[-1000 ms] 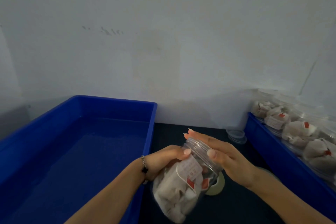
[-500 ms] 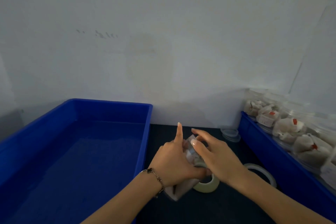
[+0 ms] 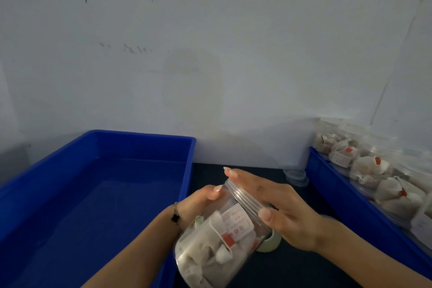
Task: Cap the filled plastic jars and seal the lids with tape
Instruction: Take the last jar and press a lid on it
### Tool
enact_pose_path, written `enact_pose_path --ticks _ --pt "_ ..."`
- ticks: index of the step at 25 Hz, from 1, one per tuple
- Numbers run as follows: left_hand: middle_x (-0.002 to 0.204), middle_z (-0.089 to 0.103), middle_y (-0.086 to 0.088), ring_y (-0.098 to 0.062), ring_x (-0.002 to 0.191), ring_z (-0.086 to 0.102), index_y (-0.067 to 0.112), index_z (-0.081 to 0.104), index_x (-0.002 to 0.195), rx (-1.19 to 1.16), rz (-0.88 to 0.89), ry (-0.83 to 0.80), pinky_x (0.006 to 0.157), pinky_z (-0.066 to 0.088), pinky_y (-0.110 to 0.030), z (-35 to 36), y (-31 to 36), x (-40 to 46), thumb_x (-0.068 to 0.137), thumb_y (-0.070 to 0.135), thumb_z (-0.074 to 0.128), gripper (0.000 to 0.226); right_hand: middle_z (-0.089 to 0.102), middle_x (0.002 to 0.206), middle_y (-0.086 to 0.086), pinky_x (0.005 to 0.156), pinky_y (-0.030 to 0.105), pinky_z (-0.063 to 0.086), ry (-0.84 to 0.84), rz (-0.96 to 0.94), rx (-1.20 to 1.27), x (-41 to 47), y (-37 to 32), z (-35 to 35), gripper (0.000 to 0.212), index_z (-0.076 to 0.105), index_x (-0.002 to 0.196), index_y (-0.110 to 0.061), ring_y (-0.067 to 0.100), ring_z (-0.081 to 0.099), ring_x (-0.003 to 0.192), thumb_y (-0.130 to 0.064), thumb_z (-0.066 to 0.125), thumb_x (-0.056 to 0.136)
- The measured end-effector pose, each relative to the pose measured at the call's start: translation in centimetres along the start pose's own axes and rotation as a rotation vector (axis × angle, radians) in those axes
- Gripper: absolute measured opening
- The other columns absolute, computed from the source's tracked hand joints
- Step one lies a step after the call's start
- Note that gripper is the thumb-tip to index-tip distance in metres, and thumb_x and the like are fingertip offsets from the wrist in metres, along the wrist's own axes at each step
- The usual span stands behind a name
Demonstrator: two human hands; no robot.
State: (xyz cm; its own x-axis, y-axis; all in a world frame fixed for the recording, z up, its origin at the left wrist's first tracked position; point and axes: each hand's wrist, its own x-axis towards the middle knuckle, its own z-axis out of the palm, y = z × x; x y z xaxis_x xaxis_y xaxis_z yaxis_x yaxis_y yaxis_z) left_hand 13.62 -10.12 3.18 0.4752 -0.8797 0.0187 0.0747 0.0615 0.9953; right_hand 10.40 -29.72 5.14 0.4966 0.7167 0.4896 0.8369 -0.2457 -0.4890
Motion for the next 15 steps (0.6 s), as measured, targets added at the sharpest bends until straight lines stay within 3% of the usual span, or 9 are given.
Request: enact_pose_path --ticks 2,4,5,7,9,11,13,15 --pt "0.1 0.07 0.009 -0.004 0.094 0.064 0.016 0.052 0.116 0.033 0.014 0.008 0.084 0.05 -0.019 0.1 0.3 -0.3 0.065 0.064 0.07 0.073 0.033 0.153 -0.004 0.107 0.042 0.04 0.007 -0.053 -0.042 -0.2 0.1 0.3 0.053 0.027 0.148 -0.035 0.02 0.036 0.138 -0.053 0.025 0.099" --pt "0.106 0.067 0.005 -0.009 0.098 0.063 0.014 0.047 0.12 0.133 -0.002 0.106 0.088 0.05 -0.026 0.2 0.6 -0.3 0.063 0.057 0.076 0.077 0.035 0.151 -0.006 0.105 0.037 0.042 -0.002 0.01 -0.131 -0.4 0.5 0.0 0.05 0.026 0.147 -0.041 0.013 0.037 0.137 -0.053 0.023 0.098" --pt "0.112 0.065 0.003 -0.013 0.102 0.062 0.013 0.042 0.129 0.222 -0.015 0.204 0.093 0.049 -0.032 0.2 0.3 0.0 0.062 0.05 0.079 0.085 0.035 0.15 -0.01 0.104 0.035 0.043 -0.022 0.117 -0.19 -0.6 0.9 -0.1 0.048 0.023 0.146 -0.047 0.008 0.038 0.135 -0.053 0.022 0.098" --pt "0.122 0.059 0.004 -0.012 0.109 0.058 0.021 0.007 0.15 0.561 -0.081 0.431 0.101 0.044 -0.037 0.8 -0.6 1.1 0.062 0.041 0.082 0.117 0.033 0.15 -0.013 0.104 0.034 0.041 -0.083 0.443 -0.305 -0.8 1.8 0.4 0.043 0.017 0.142 -0.052 0.003 0.041 0.13 -0.051 0.021 0.099" --pt "0.123 0.058 0.009 -0.007 0.104 0.058 0.035 -0.03 0.141 0.878 -0.163 0.574 0.098 0.045 -0.032 1.8 -1.9 1.9 0.063 0.045 0.081 0.137 0.038 0.145 -0.005 0.102 0.039 0.041 -0.105 0.699 -0.358 -0.5 2.4 1.8 0.043 0.022 0.143 -0.042 0.014 0.048 0.122 -0.048 0.017 0.1" --pt "0.122 0.059 0.01 -0.007 0.099 0.059 0.047 -0.048 0.118 1.023 -0.176 0.65 0.094 0.048 -0.032 2.2 -3.2 2.7 0.062 0.052 0.079 0.139 0.051 0.125 0.0 0.093 0.043 0.046 -0.045 0.778 -0.369 0.4 2.7 3.0 0.038 0.035 0.13 -0.037 0.019 0.056 0.106 -0.049 0.015 0.1" --pt "0.125 0.056 0.01 -0.007 0.101 0.058 0.055 -0.053 0.105 1.075 -0.127 0.714 0.093 0.049 -0.033 1.9 -3.9 3.2 0.061 0.057 0.076 0.135 0.057 0.104 -0.003 0.077 0.04 0.053 -0.031 0.807 -0.342 1.5 3.2 2.7 0.039 0.041 0.118 -0.036 0.016 0.06 0.088 -0.054 0.013 0.096" --pt "0.126 0.051 0.007 -0.008 0.105 0.053 0.057 -0.047 0.115 1.089 -0.099 0.758 0.091 0.049 -0.032 1.6 -4.2 3.1 0.062 0.062 0.072 0.13 0.058 0.102 -0.01 0.061 0.033 0.055 -0.082 0.884 -0.099 2.2 4.1 1.4 0.056 0.038 0.128 -0.035 0.015 0.064 0.084 -0.067 0.012 0.09"
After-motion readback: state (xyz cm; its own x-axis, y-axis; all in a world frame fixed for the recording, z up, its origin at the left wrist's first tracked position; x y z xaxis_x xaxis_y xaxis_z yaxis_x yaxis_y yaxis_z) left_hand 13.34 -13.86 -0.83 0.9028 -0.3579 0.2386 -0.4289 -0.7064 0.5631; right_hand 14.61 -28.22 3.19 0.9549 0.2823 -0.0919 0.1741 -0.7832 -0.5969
